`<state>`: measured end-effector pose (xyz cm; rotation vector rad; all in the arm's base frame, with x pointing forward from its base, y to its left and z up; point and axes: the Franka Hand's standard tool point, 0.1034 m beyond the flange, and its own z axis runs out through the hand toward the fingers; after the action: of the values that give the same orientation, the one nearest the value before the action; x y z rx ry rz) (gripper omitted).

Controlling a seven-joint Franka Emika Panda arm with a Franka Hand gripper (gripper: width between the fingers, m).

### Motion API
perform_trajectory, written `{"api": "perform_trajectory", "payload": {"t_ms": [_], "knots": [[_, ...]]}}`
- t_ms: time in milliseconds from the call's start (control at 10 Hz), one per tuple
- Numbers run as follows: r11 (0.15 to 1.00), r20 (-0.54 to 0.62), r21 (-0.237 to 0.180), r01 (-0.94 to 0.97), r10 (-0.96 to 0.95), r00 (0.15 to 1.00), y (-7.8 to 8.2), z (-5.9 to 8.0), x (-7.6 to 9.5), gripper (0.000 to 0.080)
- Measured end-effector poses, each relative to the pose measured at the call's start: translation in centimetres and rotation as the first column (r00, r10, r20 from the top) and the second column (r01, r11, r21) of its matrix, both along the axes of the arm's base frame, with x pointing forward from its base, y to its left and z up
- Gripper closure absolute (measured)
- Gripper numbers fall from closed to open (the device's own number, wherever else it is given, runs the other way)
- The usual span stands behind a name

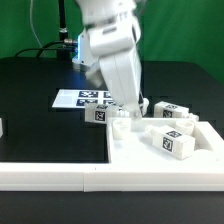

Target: Assemble one leg

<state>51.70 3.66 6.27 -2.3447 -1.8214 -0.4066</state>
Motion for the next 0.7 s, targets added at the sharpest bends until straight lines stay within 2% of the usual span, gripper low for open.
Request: {"api": "perform_trajectory", "payload": {"t_ms": [100,200,300,700], "knots": [[0.996,-0.024,-0.003,0.092,-0.092,0.995,1.4,1.4,0.7,0.015],[0.984,-0.024,0.009,0.176,-0.176,0.984,3.0,2.5,2.3,0.015],[0.954,-0.067,0.034,0.296,-0.294,0.954,4.8,2.4,3.0,0.015],[0.956,-0.067,0.033,0.292,-0.29,0.955,4.8,2.3,3.1,0.015]]}}
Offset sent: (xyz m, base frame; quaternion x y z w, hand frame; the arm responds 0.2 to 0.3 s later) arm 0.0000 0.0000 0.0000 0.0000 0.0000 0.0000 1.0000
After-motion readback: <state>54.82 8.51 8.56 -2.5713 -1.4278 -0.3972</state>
